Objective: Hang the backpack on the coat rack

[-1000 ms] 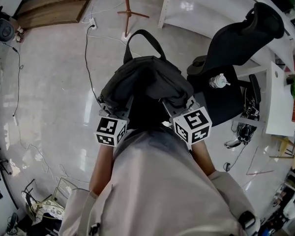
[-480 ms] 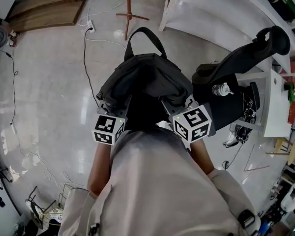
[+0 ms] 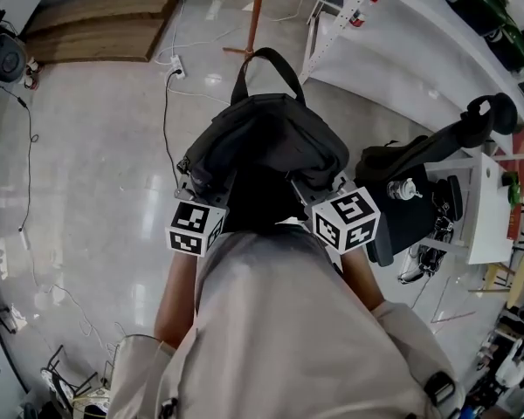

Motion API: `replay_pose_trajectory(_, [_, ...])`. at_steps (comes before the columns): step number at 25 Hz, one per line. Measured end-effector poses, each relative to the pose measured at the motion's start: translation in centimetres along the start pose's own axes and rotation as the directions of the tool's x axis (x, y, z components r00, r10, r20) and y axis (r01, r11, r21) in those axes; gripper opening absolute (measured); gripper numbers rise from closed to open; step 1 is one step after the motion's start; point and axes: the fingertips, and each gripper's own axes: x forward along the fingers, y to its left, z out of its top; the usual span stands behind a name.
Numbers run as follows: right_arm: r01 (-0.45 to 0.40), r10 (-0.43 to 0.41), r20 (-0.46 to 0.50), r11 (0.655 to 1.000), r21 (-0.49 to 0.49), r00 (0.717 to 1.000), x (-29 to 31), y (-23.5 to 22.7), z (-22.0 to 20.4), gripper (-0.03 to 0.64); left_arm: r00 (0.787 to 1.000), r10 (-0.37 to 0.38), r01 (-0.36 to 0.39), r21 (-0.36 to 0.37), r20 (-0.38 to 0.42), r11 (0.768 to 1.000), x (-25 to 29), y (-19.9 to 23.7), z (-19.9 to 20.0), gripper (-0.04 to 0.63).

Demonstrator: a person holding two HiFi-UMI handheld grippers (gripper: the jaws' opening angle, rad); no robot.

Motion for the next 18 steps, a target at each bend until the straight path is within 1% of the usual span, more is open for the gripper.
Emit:
replay_pose_trajectory(5, [0.013, -0.012, 0.036, 0.999, -0.029, 0.999, 2.7, 1.2, 3.4, 0.112, 0.999, 0.007, -0.009, 0.029, 0.044, 1.000, -0.5, 3.9, 2.4, 0.114])
replay_pose_trajectory(11, [0.030, -0.024, 0.091, 0.998, -0.063, 0.996, 4.2, 1.7, 6.7, 0.112, 0.995, 0.015, -0.022, 0.068, 0.100, 0.997, -0.7, 6.5, 5.2, 0.114])
replay_pose_trajectory(14, [0.044, -0.038, 0.103, 0.997, -0.060, 0.994, 4.6, 1.2, 7.5, 0.112, 0.995, 0.013, -0.020, 0.074, 0.098, 0.997, 0.0, 7.1, 6.0, 0.114])
replay_pose_trajectory(18, [0.051, -0.047, 0.110, 0.998, -0.032, 0.993, 6.0, 0.3, 7.9, 0.112, 0.997, 0.009, -0.015, 0.087, 0.075, 0.996, 1.2, 8.3, 6.3, 0.114])
